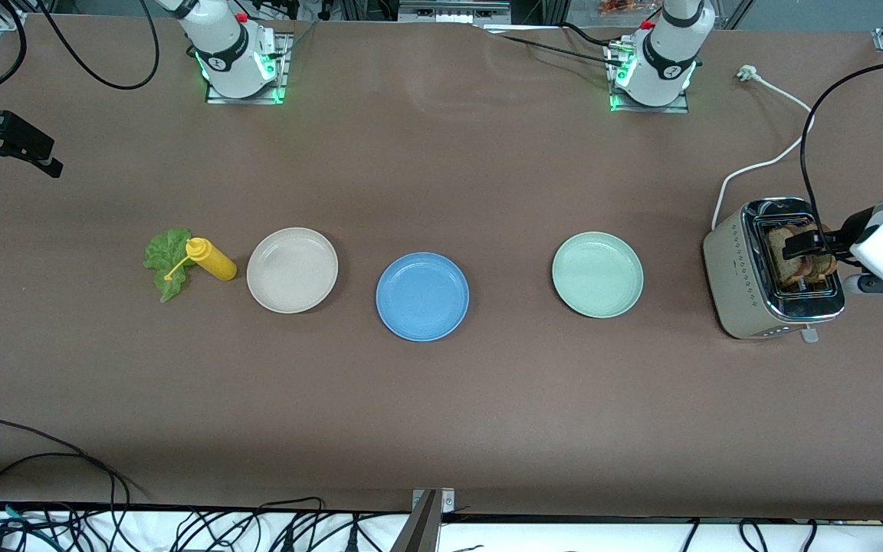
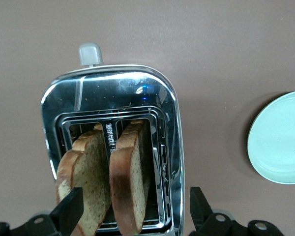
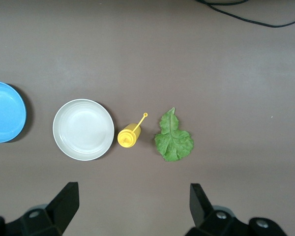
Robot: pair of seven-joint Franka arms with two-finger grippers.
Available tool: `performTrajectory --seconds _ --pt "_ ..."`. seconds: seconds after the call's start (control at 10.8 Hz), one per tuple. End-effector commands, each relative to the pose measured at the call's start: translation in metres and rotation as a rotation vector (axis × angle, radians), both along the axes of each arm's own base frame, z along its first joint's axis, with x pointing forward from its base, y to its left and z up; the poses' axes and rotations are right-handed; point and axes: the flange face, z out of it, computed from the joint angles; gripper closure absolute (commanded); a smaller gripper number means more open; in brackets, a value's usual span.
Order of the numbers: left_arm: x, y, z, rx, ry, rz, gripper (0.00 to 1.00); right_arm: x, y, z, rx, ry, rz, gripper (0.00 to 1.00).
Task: Make sandwich in blue plate with both arms
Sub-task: 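Lower the left gripper and grasp the bread slice in the toaster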
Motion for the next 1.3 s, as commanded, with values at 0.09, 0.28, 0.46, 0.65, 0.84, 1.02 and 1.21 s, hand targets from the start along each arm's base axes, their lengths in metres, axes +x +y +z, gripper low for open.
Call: performTrajectory --seconds 0.09,0.28,0.46,0.65,0.84,1.02,1.21 --pt "0.000 0.009 -0.031 0.013 0.049 -0.007 0.08 -0.004 -0.001 0.008 0.008 0.000 0.008 0.00" --pt "-0.001 0.010 -0.039 0.012 0.065 -0.005 0.10 -0.004 -0.001 0.008 0.008 0.000 0.008 0.00" --pt "-0.002 0.010 -0.041 0.012 0.069 0.000 0.19 -0.005 -0.001 0.007 0.008 0.001 0.008 0.00" --pt "-0.002 0.010 -0.042 0.012 0.070 0.002 0.32 -0.005 -0.002 0.009 0.008 -0.002 0.006 0.00" --pt "-0.003 0.010 -0.041 0.012 0.070 0.002 0.52 -0.005 -0.002 0.008 0.008 0.000 0.005 0.00" --pt "-0.002 0.008 -0.038 0.013 0.065 -0.002 0.86 -0.005 -0.002 0.008 0.008 0.000 0.006 0.00" --pt "-0.002 0.008 -0.034 0.013 0.060 -0.002 1.00 -0.006 -0.002 0.009 0.008 -0.002 0.009 0.00"
